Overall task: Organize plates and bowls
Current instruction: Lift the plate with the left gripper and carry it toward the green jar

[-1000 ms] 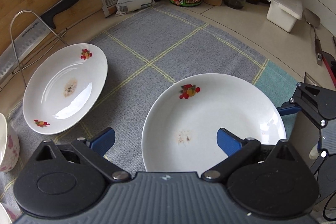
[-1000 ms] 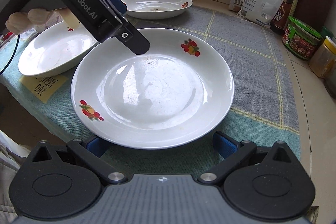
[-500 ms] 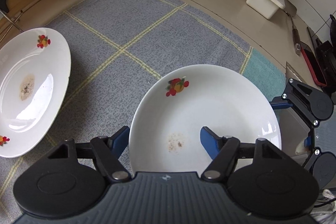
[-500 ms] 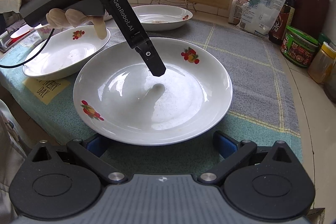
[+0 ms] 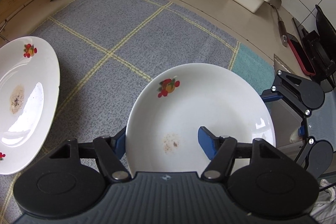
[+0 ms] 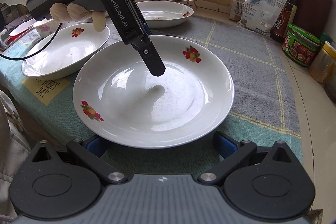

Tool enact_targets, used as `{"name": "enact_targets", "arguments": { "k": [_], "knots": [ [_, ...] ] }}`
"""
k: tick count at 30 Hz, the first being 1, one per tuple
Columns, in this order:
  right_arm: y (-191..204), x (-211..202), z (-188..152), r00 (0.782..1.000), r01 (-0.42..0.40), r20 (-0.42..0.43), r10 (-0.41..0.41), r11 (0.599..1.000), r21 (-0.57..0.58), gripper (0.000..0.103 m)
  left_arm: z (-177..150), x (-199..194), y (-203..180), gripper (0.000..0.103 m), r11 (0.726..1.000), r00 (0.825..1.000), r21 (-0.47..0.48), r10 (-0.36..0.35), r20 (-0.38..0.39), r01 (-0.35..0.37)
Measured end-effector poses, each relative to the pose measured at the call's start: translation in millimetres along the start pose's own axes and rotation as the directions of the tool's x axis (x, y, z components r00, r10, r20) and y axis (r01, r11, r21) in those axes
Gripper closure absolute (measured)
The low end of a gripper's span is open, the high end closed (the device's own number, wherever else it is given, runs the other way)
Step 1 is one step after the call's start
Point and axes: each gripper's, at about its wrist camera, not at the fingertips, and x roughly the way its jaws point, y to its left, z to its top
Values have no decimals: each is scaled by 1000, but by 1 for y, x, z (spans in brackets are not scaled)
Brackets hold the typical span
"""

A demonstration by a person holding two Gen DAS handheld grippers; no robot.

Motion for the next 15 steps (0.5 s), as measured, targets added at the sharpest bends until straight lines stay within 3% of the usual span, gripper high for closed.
{"name": "enact_targets", "arguments": {
  "k": [15],
  "knots": [
    [3, 3, 8, 999, -40, -16, 39, 998, -49, 0, 0, 2, 0, 36, 1000, 1000, 3, 4, 1, -4]
  ]
}}
